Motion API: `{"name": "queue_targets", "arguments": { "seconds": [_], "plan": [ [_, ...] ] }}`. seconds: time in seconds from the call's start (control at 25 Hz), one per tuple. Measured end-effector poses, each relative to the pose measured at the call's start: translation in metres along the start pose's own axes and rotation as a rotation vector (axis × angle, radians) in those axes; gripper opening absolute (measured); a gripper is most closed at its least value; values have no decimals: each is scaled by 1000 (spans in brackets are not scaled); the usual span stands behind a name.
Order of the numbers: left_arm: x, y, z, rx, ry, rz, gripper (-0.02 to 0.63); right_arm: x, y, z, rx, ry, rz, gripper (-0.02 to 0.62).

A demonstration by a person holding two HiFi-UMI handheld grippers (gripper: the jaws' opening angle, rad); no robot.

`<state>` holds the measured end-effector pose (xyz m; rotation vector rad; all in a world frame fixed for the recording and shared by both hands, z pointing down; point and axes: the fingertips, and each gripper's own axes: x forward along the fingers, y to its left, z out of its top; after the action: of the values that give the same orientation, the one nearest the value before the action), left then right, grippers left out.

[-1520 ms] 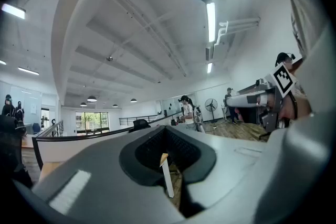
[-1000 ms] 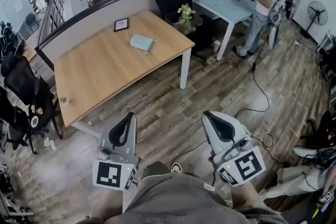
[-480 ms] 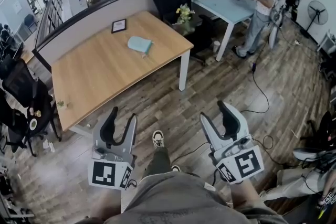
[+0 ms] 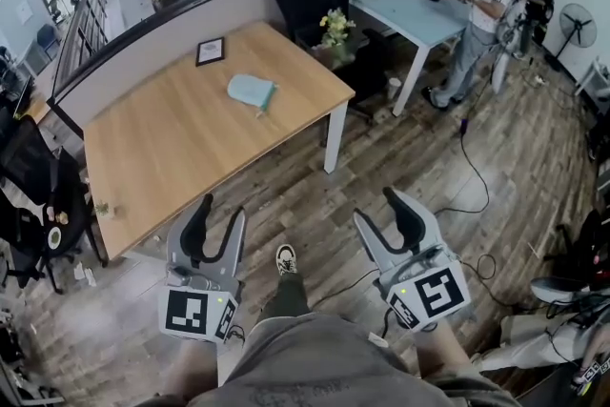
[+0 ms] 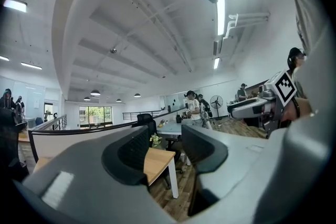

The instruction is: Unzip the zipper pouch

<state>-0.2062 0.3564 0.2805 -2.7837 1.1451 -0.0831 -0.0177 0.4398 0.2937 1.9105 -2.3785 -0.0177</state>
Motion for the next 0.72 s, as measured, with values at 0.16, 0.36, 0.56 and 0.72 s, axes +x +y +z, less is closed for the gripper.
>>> {"name": "queue_targets", "arguments": {
  "seconds": [0.16, 0.36, 0.56, 0.72],
  "plan": [
    [43, 31, -10, -5, 21, -6, 196, 49, -21, -2, 10, 26, -2, 201],
    [103, 72, -15, -16, 37, -28, 189, 113, -49, 2, 43, 51, -6, 199],
    [163, 116, -22, -11, 63, -55, 189, 182, -71, 4, 48, 80, -21, 199],
    [203, 158, -34, -5, 93, -62, 189, 237, -84, 9, 34, 79, -41, 199]
  ]
}}
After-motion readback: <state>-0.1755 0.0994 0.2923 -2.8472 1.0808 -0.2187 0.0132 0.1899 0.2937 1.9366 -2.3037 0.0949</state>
